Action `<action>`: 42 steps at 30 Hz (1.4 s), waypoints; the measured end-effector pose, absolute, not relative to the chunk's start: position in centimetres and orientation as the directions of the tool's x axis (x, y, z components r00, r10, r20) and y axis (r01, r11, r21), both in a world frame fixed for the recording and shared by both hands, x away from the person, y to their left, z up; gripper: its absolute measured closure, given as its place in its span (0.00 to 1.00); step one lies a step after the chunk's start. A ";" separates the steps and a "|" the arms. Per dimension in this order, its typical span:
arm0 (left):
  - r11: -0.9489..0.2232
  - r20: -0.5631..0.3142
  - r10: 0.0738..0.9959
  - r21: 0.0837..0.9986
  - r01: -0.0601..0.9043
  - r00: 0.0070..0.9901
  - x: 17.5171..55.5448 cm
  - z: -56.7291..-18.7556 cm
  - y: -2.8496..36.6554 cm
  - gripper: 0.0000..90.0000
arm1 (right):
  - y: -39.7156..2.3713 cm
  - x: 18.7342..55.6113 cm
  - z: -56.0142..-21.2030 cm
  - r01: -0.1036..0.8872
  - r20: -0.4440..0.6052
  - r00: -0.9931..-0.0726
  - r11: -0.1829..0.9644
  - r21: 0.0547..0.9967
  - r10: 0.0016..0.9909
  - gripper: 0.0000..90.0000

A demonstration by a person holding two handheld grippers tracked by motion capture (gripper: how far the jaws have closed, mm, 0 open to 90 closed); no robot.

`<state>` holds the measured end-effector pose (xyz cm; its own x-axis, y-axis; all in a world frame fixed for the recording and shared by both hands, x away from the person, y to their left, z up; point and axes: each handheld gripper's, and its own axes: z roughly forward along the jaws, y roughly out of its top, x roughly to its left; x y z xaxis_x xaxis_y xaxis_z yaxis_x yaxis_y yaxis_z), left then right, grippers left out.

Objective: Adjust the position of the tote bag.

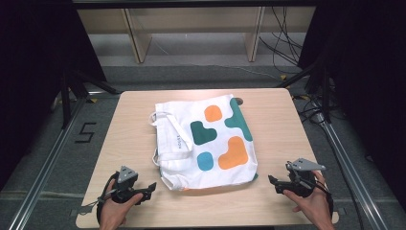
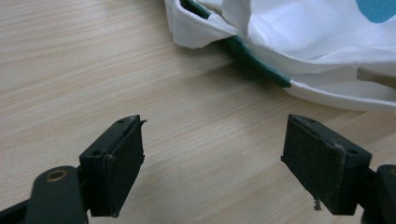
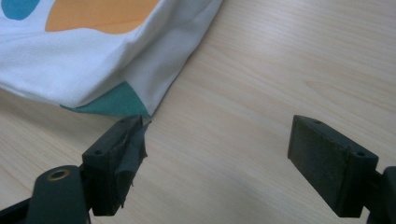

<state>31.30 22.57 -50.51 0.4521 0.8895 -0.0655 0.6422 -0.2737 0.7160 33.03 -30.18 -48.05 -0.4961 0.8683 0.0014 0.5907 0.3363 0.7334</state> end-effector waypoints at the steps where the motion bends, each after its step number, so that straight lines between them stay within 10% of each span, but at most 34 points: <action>1: -0.274 -0.057 0.892 0.720 0.637 0.448 31.3 -50.5 22.5 0.21 | -30.4 33.2 -48.2 0.561 -0.041 -0.509 0.368 0.742 0.860 0.22; 29: -0.271 -0.037 0.903 0.723 0.635 0.428 31.2 -50.4 22.5 0.19 | -26.8 34.6 -47.2 0.535 -0.040 -0.540 0.380 0.755 0.840 0.26; 42: -0.287 -0.012 0.903 0.728 0.623 0.430 31.1 -50.3 22.7 0.20 | -24.6 36.2 -48.0 0.550 -0.016 -0.605 0.433 0.714 0.796 0.84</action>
<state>31.14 22.72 -50.26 0.4300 0.9027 -0.0122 0.6231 -0.2870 0.7276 36.22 -24.57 -48.00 -0.6050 0.7960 -0.0163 0.5501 0.4327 0.7143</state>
